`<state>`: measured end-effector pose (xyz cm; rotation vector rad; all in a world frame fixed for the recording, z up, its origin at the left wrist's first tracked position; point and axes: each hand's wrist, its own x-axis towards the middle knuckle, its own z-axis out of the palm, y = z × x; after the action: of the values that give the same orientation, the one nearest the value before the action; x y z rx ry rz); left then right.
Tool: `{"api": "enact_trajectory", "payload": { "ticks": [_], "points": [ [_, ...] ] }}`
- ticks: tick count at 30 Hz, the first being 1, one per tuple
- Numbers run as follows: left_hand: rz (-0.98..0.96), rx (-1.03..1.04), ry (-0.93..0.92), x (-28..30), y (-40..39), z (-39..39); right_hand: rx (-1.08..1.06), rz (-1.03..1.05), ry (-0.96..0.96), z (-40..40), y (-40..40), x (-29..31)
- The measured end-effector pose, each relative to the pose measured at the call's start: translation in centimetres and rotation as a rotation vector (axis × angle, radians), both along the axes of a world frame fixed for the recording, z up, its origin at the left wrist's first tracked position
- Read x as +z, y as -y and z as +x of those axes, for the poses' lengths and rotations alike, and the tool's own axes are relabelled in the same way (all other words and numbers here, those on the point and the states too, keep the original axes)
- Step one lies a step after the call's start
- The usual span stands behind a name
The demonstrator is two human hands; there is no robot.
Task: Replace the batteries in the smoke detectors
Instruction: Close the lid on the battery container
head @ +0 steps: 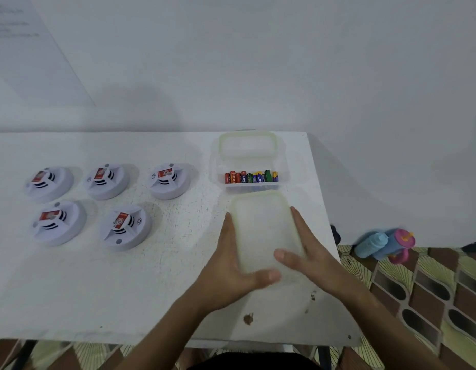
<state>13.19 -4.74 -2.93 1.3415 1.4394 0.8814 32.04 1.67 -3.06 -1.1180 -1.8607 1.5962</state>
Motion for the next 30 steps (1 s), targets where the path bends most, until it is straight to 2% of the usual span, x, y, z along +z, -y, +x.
{"api": "enact_trajectory", "payload": {
  "ticks": [4,8,19,30],
  "points": [
    [0.001,-0.092,-0.032,-0.6,0.0,-0.9,0.149,0.092,0.1,1.2,-0.6,-0.2],
    [-0.011,-0.075,-0.063,-1.2,-0.4,-1.4,0.191,0.141,0.071,0.8,-0.7,-0.1],
    [0.074,-0.003,-0.03,-1.6,-0.8,-1.4,0.057,0.18,-0.019,0.2,-0.1,-1.7],
    [0.072,-0.166,0.011,-1.4,-1.8,-1.9,0.079,0.187,-0.036,-0.5,0.5,-2.4]
  ]
}}
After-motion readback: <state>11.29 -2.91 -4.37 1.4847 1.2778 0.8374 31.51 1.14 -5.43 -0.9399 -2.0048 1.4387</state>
